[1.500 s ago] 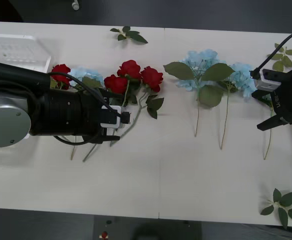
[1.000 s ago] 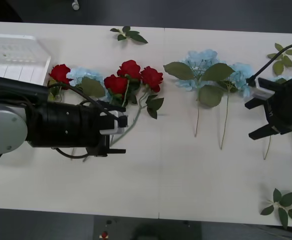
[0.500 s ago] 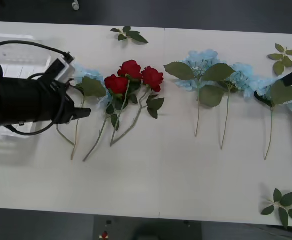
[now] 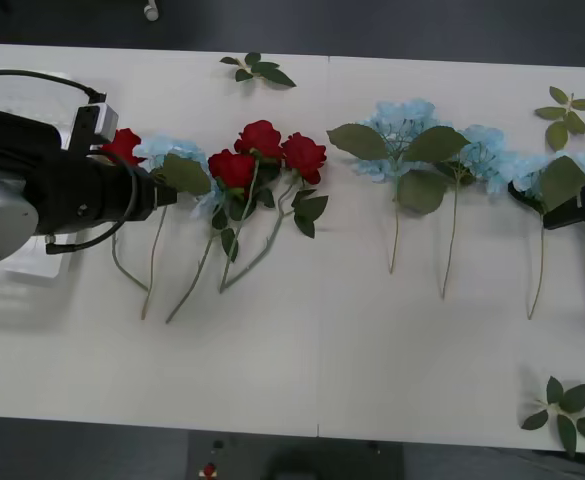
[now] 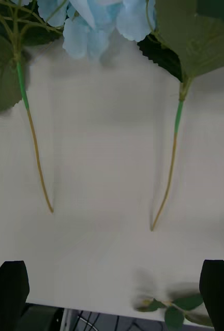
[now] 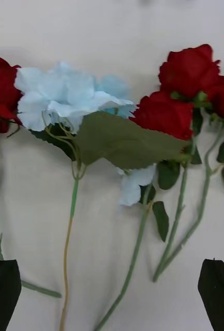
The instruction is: Put the red flowers into the right box and the blue flowers into the left box
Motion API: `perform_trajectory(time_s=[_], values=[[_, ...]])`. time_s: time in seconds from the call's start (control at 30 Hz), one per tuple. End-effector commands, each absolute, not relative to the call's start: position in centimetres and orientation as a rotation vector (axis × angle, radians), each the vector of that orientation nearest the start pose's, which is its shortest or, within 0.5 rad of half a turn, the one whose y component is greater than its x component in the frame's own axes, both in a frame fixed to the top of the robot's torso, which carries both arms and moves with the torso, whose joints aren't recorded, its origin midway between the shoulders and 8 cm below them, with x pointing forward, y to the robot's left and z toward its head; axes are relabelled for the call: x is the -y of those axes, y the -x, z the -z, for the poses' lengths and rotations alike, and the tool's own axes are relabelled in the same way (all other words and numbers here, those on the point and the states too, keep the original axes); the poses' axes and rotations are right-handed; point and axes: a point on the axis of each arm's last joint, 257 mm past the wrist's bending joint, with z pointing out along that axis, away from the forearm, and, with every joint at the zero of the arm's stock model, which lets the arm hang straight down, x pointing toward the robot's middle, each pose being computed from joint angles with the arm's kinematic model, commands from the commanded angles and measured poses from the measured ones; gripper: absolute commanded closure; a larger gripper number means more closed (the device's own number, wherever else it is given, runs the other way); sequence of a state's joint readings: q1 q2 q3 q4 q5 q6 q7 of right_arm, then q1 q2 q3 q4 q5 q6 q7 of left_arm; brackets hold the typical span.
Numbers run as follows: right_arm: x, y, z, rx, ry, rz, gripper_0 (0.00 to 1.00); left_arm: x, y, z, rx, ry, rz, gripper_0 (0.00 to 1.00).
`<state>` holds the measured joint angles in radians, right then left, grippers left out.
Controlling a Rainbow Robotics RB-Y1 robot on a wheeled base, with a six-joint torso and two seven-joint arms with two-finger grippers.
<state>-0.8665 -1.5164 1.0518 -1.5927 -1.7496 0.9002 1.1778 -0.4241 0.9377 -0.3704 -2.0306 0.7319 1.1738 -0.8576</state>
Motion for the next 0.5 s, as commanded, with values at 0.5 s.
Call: perform_trajectory(time_s=[0.5], values=[[37.4, -51.9, 26.2, -2.579, -0.435, -0.397, 0.04, -35.0, -58.0, 17.3, -2.313, 0.297, -0.077, 0.00]])
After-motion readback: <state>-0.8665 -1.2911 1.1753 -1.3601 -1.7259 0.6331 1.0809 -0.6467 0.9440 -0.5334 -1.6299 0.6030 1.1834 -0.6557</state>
